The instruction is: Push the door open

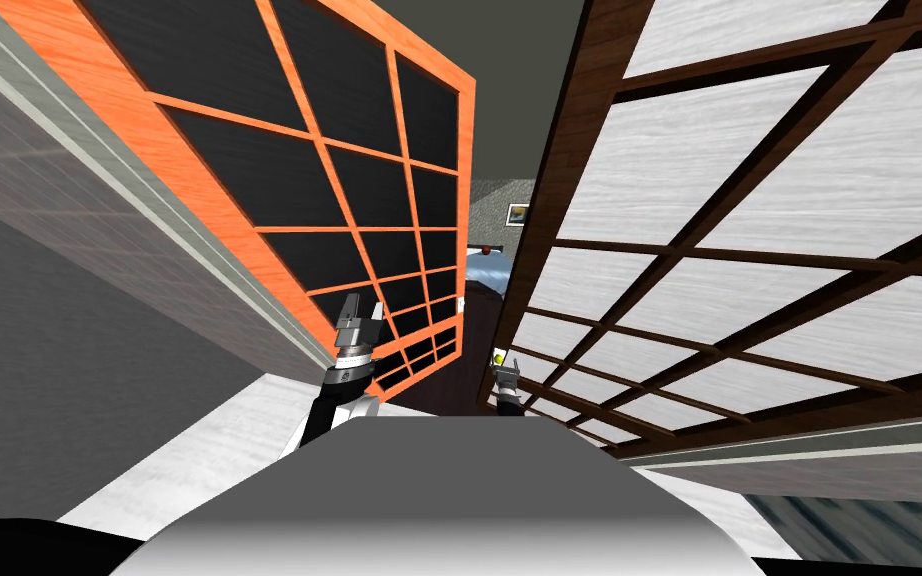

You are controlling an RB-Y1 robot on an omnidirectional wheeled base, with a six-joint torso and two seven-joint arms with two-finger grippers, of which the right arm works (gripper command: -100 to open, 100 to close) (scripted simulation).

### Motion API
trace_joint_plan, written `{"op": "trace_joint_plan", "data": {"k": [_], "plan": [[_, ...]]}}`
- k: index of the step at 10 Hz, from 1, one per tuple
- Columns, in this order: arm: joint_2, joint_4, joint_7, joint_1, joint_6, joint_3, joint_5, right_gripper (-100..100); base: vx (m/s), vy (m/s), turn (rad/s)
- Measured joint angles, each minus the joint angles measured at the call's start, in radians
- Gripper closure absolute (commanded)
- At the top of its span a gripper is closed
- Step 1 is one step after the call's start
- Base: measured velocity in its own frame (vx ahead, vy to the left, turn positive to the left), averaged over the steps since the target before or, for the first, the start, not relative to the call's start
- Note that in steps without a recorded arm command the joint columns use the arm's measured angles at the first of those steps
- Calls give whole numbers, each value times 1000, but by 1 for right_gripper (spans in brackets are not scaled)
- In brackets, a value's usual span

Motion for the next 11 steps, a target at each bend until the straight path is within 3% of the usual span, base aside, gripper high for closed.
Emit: {"op": "trace_joint_plan", "data": {"k": [2, 4, 5, 6, 7, 9, 11], "plan": [[5, 31, -4, -27, -14, -10, -2, 100, 11, 3, 12], [0, 13, -4, -15, -10, -10, -2, 100, 9, -1, 57], [9, 48, -3, -37, -19, -25, -5, 100, 23, 0, 92], [7, 7, 14, -17, 1, -39, -10, 100, 17, 3, -18], [6, 1, 16, -19, 10, -45, -13, 100, 16, 0, -20], [11, 37, 7, -39, -13, -46, -10, 100, 6, 0, 6], [5, 9, 5, -18, -9, -43, -9, 100, -5, -5, 8]]}}
